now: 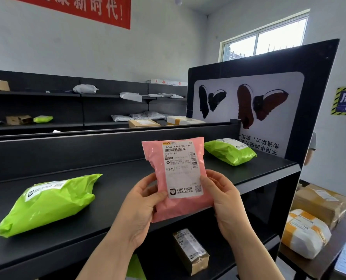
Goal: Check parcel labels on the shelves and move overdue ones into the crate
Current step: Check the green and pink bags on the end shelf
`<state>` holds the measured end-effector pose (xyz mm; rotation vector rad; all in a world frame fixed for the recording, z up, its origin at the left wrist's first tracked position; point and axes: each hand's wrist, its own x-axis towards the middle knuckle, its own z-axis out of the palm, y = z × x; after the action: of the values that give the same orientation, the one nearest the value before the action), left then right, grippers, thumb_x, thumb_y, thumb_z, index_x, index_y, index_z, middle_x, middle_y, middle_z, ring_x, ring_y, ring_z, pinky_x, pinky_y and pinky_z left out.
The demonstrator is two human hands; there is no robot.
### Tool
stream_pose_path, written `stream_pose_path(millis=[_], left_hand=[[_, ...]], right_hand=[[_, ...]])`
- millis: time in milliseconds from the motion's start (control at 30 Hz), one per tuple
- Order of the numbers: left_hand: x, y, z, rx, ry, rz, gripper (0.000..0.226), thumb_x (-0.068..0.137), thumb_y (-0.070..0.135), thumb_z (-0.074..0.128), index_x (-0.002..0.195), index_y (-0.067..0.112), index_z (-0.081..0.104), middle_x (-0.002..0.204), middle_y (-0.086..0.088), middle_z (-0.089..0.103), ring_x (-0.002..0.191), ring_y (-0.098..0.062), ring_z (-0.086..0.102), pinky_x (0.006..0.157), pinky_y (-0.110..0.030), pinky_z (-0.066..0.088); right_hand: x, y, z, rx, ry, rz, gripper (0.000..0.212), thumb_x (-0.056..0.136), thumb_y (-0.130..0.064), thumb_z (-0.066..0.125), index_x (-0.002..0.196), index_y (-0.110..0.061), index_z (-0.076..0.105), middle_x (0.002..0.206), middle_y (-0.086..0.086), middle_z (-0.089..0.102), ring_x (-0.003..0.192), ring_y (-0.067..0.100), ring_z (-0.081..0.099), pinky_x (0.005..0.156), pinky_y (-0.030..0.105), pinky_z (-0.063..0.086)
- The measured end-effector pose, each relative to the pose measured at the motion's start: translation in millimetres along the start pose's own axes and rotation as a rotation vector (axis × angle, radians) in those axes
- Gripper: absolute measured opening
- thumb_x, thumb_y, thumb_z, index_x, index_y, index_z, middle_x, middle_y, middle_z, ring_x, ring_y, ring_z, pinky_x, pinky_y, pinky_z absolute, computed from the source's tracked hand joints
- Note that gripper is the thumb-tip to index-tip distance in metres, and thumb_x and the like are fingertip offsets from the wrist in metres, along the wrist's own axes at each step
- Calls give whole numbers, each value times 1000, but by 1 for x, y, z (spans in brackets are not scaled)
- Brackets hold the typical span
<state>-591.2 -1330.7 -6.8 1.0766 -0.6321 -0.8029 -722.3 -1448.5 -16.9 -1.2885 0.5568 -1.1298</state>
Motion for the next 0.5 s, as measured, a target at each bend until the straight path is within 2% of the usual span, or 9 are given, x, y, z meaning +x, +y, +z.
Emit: stream_pose_path(millis=[100, 200, 300, 367, 433, 500], left_hand=[[10, 5, 2, 5, 22, -13, 35, 90, -5, 53, 118, 16, 60, 102, -6, 75, 97, -23, 71, 89, -41, 53], [27, 12, 3, 15, 49, -45, 31, 94, -6, 47, 113, 13, 62, 104, -6, 75, 97, -21, 70, 83, -36, 55], [45, 19, 4, 28, 97, -66, 32, 93, -10, 42, 112, 7, 62, 106, -9, 73, 97, -22, 68, 82, -38, 55], [57, 21, 6, 36, 142, -88, 36, 90, -14, 40, 112, 3, 62, 109, -12, 71, 101, -25, 66, 89, -42, 53], [69, 21, 8, 31, 188, -106, 39, 87, -18, 38, 115, 0, 60, 114, -14, 67, 107, -28, 63, 95, -45, 50], [77, 19, 11, 38, 233, -114, 44, 86, -20, 37, 121, -1, 56, 114, -15, 64, 108, -30, 60, 94, -43, 49]], right_hand=[[16, -4, 5, -82, -30, 18, 18, 87, -21, 69, 105, -14, 71, 97, 4, 77, 97, 24, 71, 92, 40, 55], [46, -10, 13, -219, -92, 31, 17, 90, -23, 65, 104, -20, 73, 98, 0, 77, 95, 18, 69, 86, 32, 53], [77, -14, 23, -309, -124, 72, 24, 91, -23, 62, 111, -16, 72, 104, 1, 74, 94, 16, 66, 88, 34, 52], [93, -14, 29, -372, -124, 80, 26, 92, -22, 60, 114, -12, 70, 109, 4, 72, 97, 18, 64, 90, 35, 51], [105, -10, 34, -458, -134, 68, 27, 93, -17, 56, 116, -10, 70, 113, 6, 69, 97, 18, 62, 85, 32, 51], [113, -6, 38, -539, -167, 71, 28, 94, -13, 52, 117, -8, 69, 115, 8, 68, 95, 17, 59, 77, 28, 49]])
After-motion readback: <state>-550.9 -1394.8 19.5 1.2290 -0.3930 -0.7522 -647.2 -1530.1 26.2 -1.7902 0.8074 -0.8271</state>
